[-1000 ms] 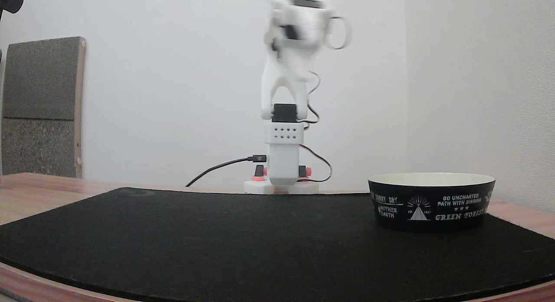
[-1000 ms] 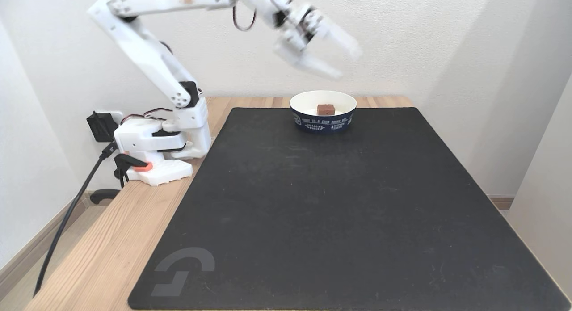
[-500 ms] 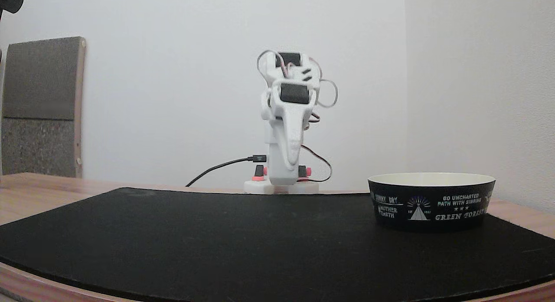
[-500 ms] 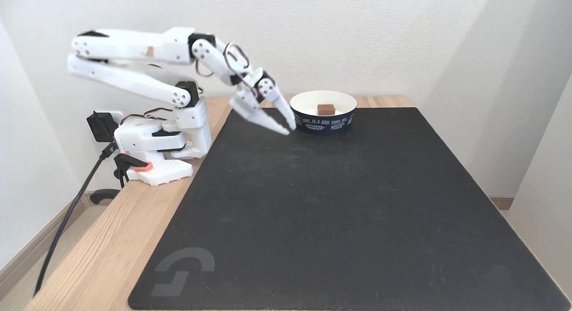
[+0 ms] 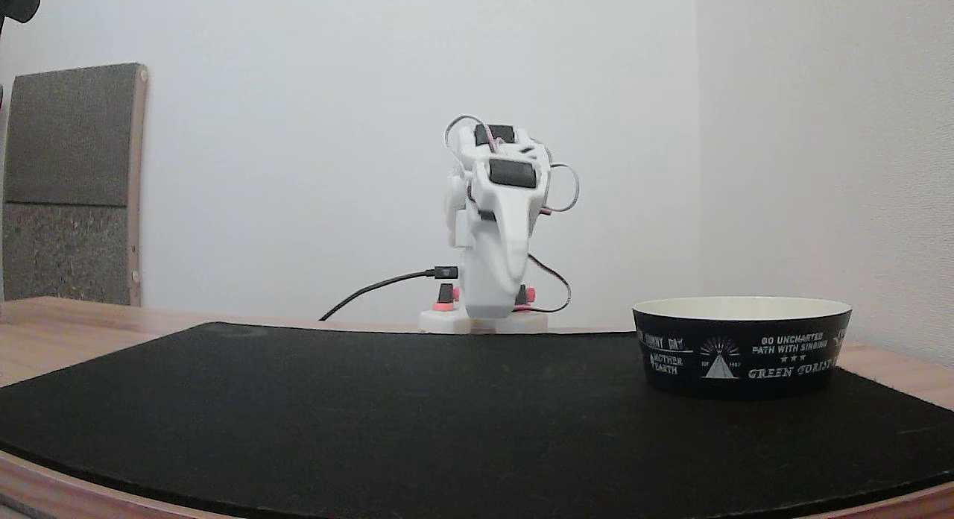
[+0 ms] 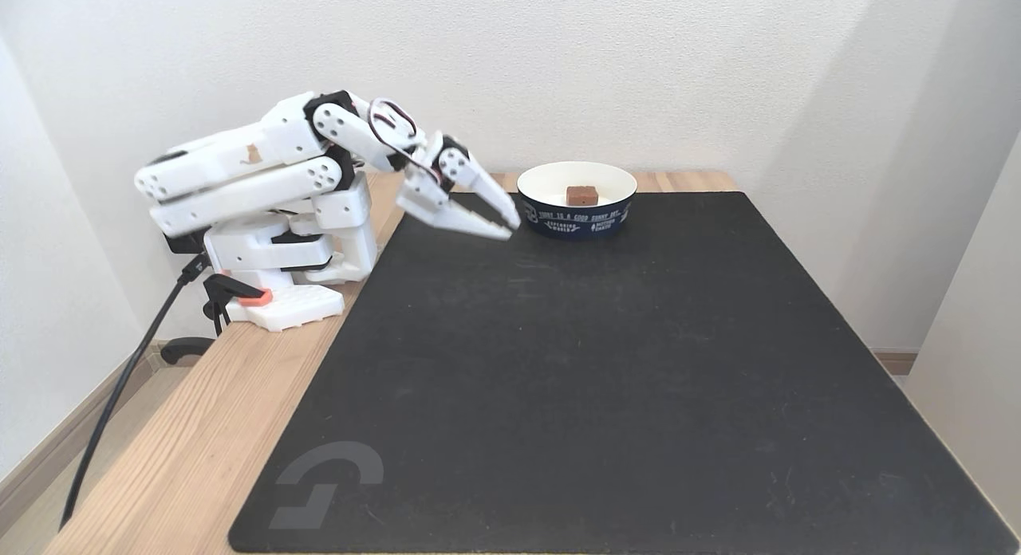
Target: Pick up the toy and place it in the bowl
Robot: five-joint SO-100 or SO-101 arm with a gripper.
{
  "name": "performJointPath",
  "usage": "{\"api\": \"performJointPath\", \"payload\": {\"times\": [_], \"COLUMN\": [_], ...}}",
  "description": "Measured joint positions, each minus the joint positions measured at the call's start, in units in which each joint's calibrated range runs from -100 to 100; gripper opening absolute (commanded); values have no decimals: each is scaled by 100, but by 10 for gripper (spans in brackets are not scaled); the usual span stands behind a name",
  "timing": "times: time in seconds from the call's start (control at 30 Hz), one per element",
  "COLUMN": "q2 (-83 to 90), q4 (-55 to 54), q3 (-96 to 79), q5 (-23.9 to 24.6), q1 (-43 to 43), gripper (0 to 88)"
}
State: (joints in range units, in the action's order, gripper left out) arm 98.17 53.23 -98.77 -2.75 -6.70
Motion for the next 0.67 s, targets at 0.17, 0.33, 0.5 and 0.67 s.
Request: {"api": "performJointPath", "payload": {"times": [0.17, 0.33, 0.5, 0.67], "q2": [50, 50, 50, 50], "q4": [17, 17, 17, 17], "q3": [0, 0, 0, 0], "q5": [-10, -10, -10, -10], "q1": [92, 50, 50, 50], "gripper": [51, 51, 51, 51]}}
